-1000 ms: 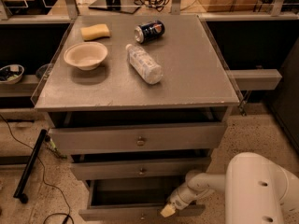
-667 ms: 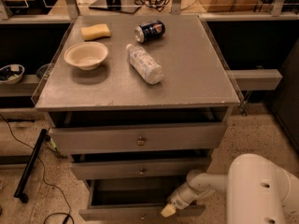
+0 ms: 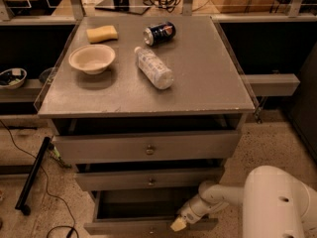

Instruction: Open bottom drawer

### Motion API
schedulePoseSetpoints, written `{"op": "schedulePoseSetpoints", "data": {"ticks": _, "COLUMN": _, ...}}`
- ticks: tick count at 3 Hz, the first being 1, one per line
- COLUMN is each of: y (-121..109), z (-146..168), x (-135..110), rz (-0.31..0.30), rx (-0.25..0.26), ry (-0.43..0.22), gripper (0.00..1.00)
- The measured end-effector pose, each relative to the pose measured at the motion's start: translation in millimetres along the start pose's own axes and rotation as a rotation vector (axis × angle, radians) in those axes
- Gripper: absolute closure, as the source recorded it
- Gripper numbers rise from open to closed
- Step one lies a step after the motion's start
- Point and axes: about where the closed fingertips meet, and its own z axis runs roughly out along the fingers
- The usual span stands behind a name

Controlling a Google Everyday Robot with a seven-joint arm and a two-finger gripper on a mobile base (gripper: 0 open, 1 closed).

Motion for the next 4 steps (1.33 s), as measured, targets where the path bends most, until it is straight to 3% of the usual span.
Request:
{"op": "schedulePoseSetpoints", "data": {"ticks": 1, "y": 2.8, "z": 0.2, "x": 1.0, "rz": 0.000, "rx": -0.015, "ry": -0.005, "gripper": 1.00}}
{"op": "schedulePoseSetpoints", "data": {"ticks": 4, "y": 2.6, "z": -0.2, "x": 0.5, "rz": 0.000, "rx": -0.015, "ry": -0.005, "gripper": 0.34}}
